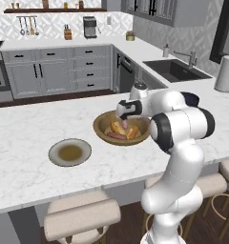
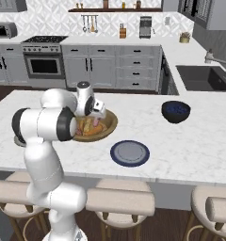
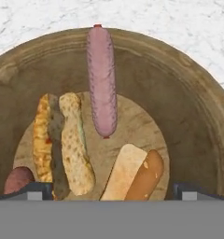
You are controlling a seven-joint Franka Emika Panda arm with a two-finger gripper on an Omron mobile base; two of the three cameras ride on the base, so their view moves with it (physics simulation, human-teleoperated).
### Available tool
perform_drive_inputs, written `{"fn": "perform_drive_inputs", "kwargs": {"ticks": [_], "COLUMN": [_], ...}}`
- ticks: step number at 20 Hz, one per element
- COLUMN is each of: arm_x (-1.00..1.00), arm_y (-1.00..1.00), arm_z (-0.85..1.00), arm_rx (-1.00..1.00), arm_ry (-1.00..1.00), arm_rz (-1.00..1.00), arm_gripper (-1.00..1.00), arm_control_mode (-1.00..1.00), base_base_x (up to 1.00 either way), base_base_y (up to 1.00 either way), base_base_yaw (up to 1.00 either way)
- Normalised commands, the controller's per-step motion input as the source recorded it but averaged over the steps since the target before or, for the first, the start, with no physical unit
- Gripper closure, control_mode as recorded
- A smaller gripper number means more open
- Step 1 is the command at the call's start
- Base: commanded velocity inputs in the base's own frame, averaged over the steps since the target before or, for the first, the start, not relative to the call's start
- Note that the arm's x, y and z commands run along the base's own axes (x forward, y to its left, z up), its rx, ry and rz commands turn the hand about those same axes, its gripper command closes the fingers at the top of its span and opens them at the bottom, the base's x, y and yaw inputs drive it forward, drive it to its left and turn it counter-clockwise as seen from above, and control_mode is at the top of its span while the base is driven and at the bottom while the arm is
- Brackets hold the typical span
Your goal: Place one bun and one sausage from the bowl on each plate.
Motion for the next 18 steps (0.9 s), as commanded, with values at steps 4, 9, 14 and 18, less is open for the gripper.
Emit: {"fn": "perform_drive_inputs", "kwargs": {"ticks": [4,9,14,18], "arm_x": [0.45,0.61,0.54,0.39], "arm_y": [-0.02,0.05,0.08,0.05], "arm_z": [-0.37,-0.30,-0.36,-0.43], "arm_rx": [-0.04,-0.05,0.00,0.00], "arm_ry": [0.09,0.03,0.00,0.00], "arm_rz": [0.00,0.00,0.00,0.00], "arm_gripper": [-1.00,-1.00,-1.00,-1.00], "arm_control_mode": [-1.00,-1.00,-1.00,-1.00], "base_base_x": [0.00,0.00,0.00,0.00], "base_base_y": [0.00,0.00,0.00,0.00], "base_base_yaw": [0.00,0.00,0.00,0.00]}}
